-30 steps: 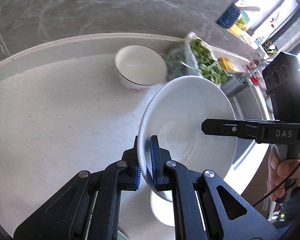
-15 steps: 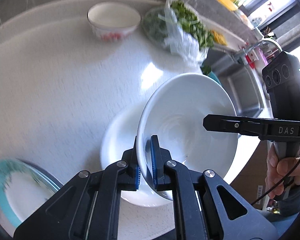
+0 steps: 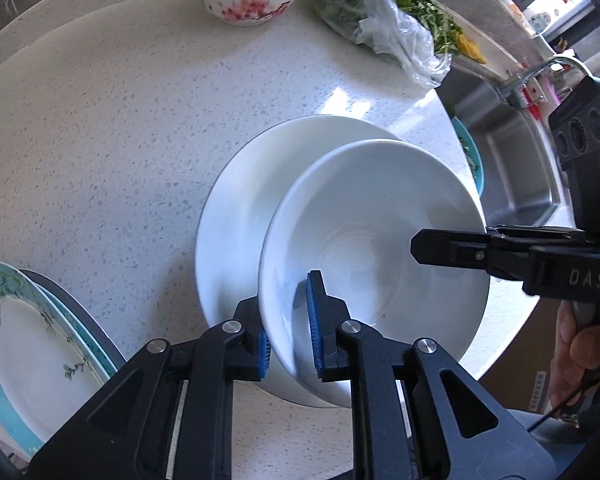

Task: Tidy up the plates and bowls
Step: 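Lower the second white bowl into the first white bowl, then open both grippers and lift them away from the nested bowls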

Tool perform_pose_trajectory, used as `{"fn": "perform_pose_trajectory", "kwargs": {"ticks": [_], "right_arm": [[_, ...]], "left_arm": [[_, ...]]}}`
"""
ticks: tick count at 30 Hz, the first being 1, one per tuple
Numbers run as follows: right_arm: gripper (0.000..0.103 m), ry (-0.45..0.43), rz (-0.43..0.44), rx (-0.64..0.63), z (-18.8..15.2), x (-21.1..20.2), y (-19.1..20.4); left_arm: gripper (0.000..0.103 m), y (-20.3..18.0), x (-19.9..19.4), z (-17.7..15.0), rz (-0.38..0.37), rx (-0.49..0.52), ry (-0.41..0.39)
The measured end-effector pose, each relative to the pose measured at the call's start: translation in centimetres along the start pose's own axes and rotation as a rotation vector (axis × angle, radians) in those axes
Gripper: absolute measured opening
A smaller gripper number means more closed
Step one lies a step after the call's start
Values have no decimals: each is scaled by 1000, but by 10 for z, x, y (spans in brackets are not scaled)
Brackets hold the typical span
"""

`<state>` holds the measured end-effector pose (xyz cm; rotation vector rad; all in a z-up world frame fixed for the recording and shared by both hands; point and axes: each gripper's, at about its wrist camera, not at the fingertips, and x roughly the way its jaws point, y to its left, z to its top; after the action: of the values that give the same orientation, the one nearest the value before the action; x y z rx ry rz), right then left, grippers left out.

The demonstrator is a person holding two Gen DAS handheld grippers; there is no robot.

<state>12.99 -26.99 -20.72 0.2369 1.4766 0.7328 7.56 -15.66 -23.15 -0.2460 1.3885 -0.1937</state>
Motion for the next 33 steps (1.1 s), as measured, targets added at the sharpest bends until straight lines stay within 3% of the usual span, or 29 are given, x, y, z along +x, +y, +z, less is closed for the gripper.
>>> {"fn": "perform_pose_trajectory", "kwargs": {"ticks": [13,16,18,20,33], "right_arm": [[19,-24,-184,-158,2,19,21],[19,-36,-222,-193,2,22,28],[18,-41,-239,-211,3,24,31],[17,-43,-250,-220,3,27,35],[27,-62,-162,-160,3,9,25]], "left_arm": [[18,-2,5,10,71,26,-32],[25,-4,6,11,66,35,-35],[39,-9,7,11,55,46,-36],[44,-14,8,12,55,54,-44],[58,-10,-7,8,-31,-36,-121]]}}
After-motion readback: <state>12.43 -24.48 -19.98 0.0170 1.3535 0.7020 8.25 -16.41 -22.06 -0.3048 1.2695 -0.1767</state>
